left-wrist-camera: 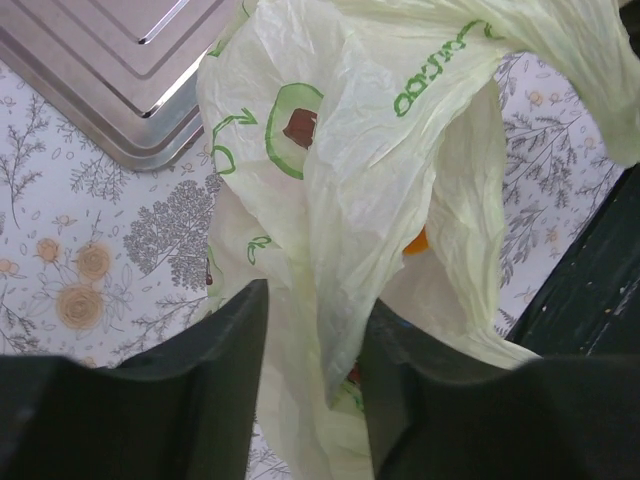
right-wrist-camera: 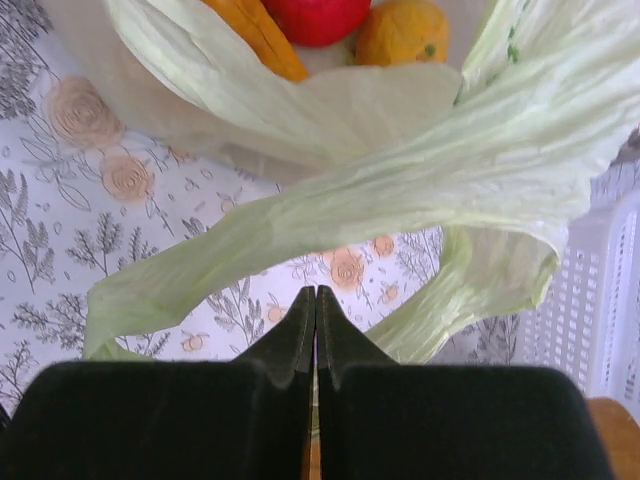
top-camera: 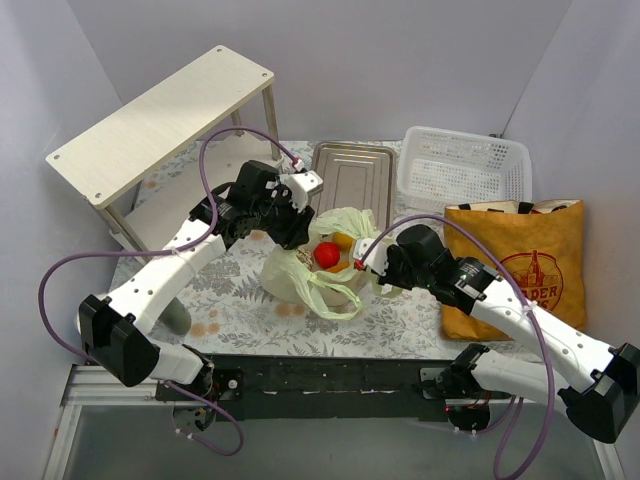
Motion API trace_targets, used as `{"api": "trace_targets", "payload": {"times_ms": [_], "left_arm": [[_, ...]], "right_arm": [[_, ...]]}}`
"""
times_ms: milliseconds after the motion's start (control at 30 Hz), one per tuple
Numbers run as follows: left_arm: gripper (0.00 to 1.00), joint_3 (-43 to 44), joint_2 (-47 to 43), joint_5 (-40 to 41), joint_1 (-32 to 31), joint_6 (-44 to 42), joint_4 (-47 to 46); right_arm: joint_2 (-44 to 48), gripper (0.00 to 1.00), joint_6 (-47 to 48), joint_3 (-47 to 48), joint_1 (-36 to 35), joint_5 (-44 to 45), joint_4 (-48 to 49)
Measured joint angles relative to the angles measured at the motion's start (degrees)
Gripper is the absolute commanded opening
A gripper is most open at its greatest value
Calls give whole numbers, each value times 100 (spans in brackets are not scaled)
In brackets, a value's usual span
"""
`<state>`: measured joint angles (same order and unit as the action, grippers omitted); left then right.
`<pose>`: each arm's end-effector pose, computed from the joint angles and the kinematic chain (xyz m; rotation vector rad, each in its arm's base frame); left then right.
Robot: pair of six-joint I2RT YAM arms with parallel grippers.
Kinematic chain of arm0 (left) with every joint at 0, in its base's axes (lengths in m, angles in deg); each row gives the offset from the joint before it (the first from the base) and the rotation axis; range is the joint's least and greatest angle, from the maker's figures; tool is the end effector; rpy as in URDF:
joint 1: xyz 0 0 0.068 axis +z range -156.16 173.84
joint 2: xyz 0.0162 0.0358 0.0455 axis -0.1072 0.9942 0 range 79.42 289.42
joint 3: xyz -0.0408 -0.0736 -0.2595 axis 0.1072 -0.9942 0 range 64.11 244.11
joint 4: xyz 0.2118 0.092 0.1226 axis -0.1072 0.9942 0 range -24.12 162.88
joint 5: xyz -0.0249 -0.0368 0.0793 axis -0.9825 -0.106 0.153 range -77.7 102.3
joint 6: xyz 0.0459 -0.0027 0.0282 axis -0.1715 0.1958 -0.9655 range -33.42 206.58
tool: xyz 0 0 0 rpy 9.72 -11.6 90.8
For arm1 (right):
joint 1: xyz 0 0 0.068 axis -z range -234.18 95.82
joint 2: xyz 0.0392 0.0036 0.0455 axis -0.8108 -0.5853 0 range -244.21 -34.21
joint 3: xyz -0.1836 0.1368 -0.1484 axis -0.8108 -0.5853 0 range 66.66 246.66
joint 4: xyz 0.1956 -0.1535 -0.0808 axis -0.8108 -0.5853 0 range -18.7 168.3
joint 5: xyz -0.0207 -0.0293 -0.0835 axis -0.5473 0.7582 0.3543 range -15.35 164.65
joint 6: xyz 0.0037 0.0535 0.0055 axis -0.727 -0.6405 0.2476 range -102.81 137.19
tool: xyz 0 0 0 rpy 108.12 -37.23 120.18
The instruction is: Untie the knot of the grocery bags and take out the mixed food
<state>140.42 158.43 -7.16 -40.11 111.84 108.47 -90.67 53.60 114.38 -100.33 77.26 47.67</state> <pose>0.2362 -0.1735 0.3446 0.3631 2.4629 -0.8750 0.1468 0.1503 0.2862 -1.4709 1.7124 0.0395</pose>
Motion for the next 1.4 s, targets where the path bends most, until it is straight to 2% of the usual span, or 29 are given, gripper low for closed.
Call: {"api": "trace_targets", "payload": {"times_ms": [100, 167, 333, 433, 533, 667, 767, 800, 900, 933, 1067, 1200, 1300, 1400], "left_arm": [[52, 0, 0, -20, 0, -83, 61], [52, 2, 0, -48, 0, -92, 87], [52, 2, 0, -92, -4, -103, 98], [52, 2, 0, -92, -4, -98, 98], [52, 2, 0, -90, -4, -83, 96], [49, 2, 0, -90, -4, -79, 98], [40, 2, 0, -74, -4, -35, 98], [30, 2, 0, -59, -4, -15, 101], [5, 2, -4, 4, -4, 109, 118], [0, -2, -13, 31, -4, 146, 118], [0, -203, -186, 101, -4, 256, 111], [0, -494, -472, 111, -4, 315, 127], [0, -629, -684, 44, -4, 354, 201], [0, -638, -776, -68, -4, 348, 286]], "right_arm": [[-22, 1, 81, 52, 131, 129, -229], [-129, 6, 170, 323, 181, 114, -588], [-538, 22, 308, 2120, 177, -424, -1064], [-756, 20, 271, 3077, 83, -841, -892], [-911, 14, 232, 3261, -151, -1250, -634], [-1257, 8, 122, 2715, -501, -1602, -223], [-1674, 5, -79, 2127, -575, -1696, 155], [-1810, 5, -192, 1963, -573, -1694, 286], [-2103, 4, -566, 1609, -570, -1663, 798], [-2146, 4, -678, 1547, -568, -1652, 929], [-2271, 4, -1303, 1233, -562, -1641, 1759], [-2149, 4, -1547, 256, -562, -1502, 2369], [-1928, 4, -1552, -673, -562, -1296, 2461], [-1834, 4, -1510, -1021, -553, -1117, 2479]]}}
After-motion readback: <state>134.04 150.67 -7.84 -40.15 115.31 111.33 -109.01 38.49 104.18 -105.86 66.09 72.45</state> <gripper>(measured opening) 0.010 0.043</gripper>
